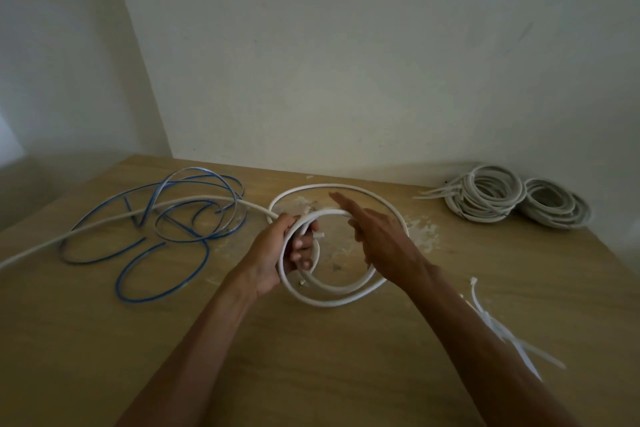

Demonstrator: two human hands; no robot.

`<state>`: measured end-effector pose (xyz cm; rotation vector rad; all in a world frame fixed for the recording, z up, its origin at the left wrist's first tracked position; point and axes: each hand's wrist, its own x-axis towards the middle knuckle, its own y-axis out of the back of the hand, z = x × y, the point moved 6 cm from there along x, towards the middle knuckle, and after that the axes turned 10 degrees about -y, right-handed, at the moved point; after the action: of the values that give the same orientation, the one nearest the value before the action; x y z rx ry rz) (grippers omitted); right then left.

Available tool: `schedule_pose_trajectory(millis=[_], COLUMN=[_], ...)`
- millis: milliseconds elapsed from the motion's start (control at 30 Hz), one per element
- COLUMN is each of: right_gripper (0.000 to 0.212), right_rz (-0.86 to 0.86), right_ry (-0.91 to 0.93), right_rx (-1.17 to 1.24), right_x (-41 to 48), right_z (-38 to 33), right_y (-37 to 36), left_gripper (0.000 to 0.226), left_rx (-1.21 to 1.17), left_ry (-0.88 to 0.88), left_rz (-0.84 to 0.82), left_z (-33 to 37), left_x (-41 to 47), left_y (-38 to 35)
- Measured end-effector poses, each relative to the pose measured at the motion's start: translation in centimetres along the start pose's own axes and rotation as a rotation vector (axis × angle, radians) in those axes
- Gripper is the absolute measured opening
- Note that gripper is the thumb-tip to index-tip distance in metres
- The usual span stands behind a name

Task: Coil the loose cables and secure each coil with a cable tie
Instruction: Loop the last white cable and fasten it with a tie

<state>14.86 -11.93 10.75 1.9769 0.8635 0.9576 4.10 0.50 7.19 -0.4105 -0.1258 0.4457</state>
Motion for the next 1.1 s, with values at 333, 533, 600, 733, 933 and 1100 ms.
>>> schedule_pose_trajectory(millis=[333, 533, 600, 733, 933, 1100], right_gripper=[0.061, 0.055, 0.040, 0.022, 0.027, 0.058], right_rz=[0.057, 0.029, -0.052, -0.030, -0.042, -0.107], right_ry=[-0.064, -0.811, -0.832, -0.851, -0.898, -0.869], right_rx=[0.210, -0.270, -0.269, -0.073, 0.040, -0.216], right_x=[0.1, -1.2, -1.0, -0.6, -0.9, -1.3], right_z=[0.5, 10.3, 12.0, 14.6, 17.3, 14.2], right_y=[0.4, 0.6, 0.3, 1.9, 3.9, 1.3], left_gripper=[0.045, 0.040, 0.032, 0.031, 0.036, 0.043], left_rx=[0.212, 0.026, -0.088, -0.120, -0.146, -0.086], left_ry=[-0.052, 0.018, 0.028, -0.047, -0.043, 0.011], left_rz=[-0.015, -0.022, -0.066, -0.132, -0.053, 0.027], left_z=[0.6, 0.1, 0.2, 0.1, 0.0, -0.6], left_x=[-0.3, 0.0, 0.1, 0.1, 0.3, 0.1], left_y=[0.5, 1.3, 1.1, 1.9, 2.7, 2.3])
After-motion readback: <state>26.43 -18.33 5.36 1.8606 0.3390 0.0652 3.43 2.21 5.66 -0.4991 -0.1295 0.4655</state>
